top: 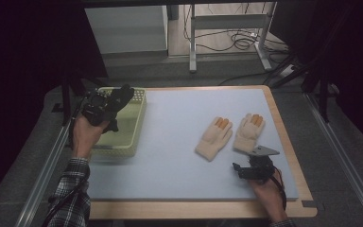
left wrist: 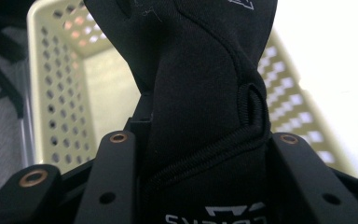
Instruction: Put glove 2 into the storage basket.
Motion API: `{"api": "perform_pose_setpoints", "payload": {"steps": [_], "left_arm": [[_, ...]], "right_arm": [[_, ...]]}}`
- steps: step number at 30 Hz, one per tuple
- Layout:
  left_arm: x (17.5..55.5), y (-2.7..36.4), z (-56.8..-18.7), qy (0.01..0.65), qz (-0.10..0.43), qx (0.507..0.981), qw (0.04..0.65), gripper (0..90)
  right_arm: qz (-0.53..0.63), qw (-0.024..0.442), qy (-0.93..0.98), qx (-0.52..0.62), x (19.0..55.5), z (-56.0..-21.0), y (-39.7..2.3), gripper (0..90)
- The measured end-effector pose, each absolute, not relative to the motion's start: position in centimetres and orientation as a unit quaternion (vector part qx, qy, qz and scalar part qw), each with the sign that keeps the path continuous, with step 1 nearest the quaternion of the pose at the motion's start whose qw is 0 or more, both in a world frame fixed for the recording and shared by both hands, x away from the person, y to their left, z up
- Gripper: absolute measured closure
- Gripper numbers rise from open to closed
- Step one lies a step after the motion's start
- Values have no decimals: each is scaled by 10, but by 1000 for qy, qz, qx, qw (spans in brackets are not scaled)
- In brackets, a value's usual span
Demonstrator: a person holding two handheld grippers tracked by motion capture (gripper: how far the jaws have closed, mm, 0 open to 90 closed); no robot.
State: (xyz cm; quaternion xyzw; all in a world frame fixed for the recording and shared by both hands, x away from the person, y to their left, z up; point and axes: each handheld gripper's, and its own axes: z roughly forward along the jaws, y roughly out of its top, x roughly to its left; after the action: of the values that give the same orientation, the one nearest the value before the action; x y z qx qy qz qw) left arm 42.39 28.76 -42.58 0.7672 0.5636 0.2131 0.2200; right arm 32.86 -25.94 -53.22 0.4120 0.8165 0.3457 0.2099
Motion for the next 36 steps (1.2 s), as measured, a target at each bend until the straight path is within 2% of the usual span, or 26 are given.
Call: {"api": "perform_pose_setpoints", "payload": {"steps": [10, 16, 20, 22, 25, 29, 36], "left_arm": [[455, 311, -461, 596, 184, 765, 161, 592], [471, 313, -479, 602, 170, 765, 151, 585], [479, 312, -490, 605, 175, 768, 121, 571], [481, 314, -497, 610, 171, 767, 102, 520], [481, 317, -507, 613, 148, 772, 85, 289], [477, 320, -503, 617, 134, 768, 107, 85], [459, 329, -476, 606, 136, 762, 185, 25]], "right_arm": [[346, 210, 817, 412, 329, -532, -259, 204], [346, 210, 817, 412, 329, -532, -259, 203], [346, 210, 817, 412, 329, -532, -259, 203], [346, 210, 817, 412, 329, -532, -259, 204], [346, 210, 817, 412, 329, -532, -260, 203], [346, 210, 816, 412, 329, -532, -259, 204], [346, 210, 816, 412, 329, -532, -259, 203]]}}
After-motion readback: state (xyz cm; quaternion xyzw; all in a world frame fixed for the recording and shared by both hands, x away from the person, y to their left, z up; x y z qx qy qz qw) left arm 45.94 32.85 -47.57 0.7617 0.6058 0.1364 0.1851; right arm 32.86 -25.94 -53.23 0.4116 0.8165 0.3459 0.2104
